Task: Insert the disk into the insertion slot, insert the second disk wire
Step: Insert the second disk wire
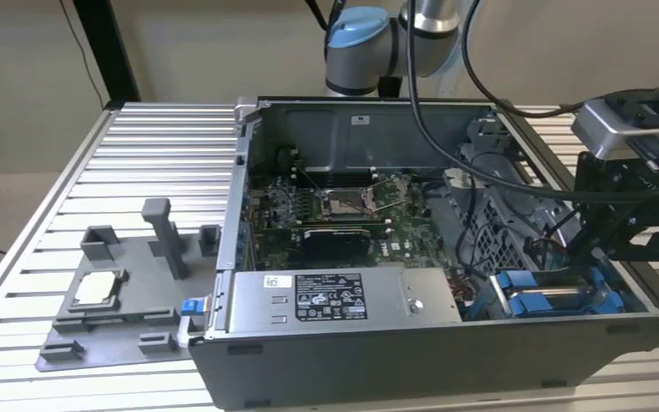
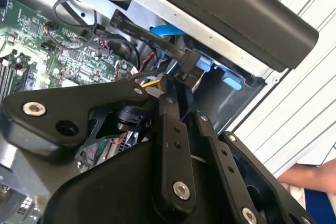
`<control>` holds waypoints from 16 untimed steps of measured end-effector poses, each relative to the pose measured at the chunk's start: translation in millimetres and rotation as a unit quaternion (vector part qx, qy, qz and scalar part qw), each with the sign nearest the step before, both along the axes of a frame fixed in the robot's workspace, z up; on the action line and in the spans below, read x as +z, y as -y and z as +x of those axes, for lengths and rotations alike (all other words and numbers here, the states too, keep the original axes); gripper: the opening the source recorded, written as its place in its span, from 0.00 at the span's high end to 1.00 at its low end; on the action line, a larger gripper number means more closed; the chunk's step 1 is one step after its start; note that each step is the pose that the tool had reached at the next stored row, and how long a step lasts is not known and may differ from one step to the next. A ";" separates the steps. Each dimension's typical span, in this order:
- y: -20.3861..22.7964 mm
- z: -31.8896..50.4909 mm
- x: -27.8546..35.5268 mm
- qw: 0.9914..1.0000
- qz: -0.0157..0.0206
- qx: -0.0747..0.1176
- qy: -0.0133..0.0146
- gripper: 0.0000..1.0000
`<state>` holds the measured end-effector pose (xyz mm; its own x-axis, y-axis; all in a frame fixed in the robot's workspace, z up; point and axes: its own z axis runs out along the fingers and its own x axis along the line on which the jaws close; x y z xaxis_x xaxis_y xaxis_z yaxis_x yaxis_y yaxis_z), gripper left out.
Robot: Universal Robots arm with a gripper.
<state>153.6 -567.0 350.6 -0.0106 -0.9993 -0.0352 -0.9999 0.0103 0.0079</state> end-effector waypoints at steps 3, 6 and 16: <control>0.0 1.7 -1.6 1.000 -0.001 0.003 -0.004 1.00; 0.0 1.6 -3.8 1.000 -0.001 -0.001 -0.007 1.00; 2.9 2.0 -5.7 1.000 -0.001 -0.012 -0.009 1.00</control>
<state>155.7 -569.9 345.0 -0.0354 -0.9988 -0.0334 -0.9991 0.0346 0.0252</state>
